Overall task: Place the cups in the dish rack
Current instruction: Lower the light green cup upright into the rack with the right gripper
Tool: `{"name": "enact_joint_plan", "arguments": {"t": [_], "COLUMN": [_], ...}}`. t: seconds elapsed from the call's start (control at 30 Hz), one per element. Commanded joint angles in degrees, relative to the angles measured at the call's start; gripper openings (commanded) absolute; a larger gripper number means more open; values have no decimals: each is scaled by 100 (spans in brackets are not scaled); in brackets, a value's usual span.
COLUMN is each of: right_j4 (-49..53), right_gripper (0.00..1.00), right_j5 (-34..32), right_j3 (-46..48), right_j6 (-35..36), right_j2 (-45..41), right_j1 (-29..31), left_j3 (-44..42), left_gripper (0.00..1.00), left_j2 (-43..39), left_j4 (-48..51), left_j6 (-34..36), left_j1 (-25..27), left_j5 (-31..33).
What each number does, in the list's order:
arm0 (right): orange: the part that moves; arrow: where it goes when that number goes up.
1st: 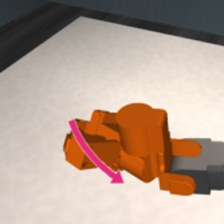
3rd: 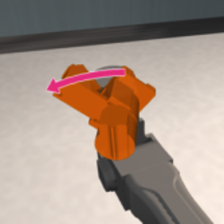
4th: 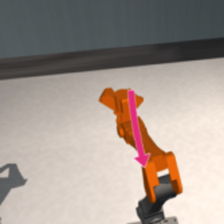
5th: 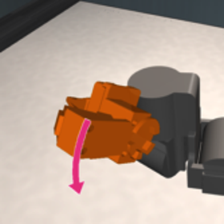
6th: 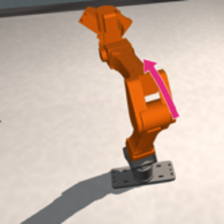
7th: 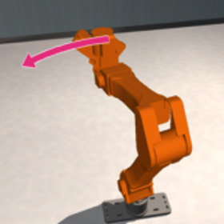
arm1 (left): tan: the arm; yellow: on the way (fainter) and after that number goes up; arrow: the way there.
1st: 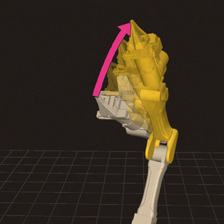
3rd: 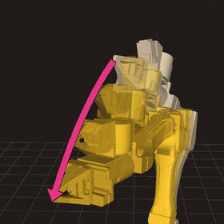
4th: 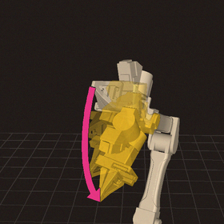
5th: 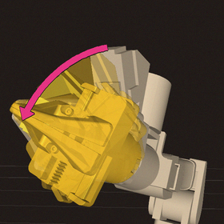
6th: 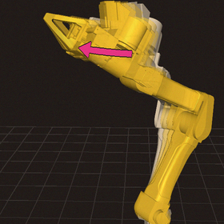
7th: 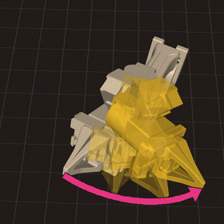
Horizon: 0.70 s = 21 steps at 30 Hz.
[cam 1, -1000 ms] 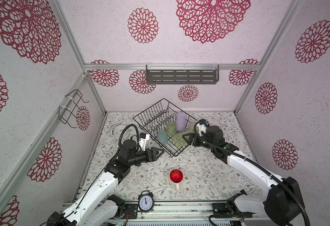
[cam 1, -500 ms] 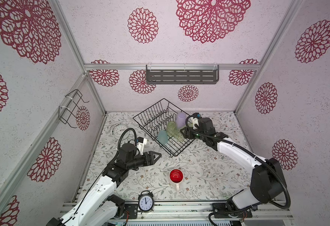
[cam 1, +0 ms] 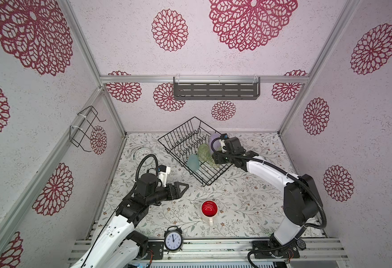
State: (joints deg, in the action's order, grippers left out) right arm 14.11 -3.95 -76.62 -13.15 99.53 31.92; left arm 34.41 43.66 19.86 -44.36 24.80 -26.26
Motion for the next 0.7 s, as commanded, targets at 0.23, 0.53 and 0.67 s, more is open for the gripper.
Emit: {"name": "enact_joint_plan", "arguments": {"t": [0.23, 0.53, 0.67], "right_j4": [1032, 1364, 1424], "right_gripper": [67, 72, 82], "right_j5": [-1076, -968, -972], "right_j3": [-900, -1108, -1153], "right_j6": [588, 615, 593], "right_j2": [535, 815, 857], "right_j1": [297, 316, 320], "left_j3": [-22, -31, -20], "left_gripper": [79, 79, 79], "left_j2": [20, 81, 103], "left_j4": [124, 36, 31], "left_j6": [41, -3, 6], "left_j1": [-58, -56, -57], "left_j5": [91, 70, 67]}}
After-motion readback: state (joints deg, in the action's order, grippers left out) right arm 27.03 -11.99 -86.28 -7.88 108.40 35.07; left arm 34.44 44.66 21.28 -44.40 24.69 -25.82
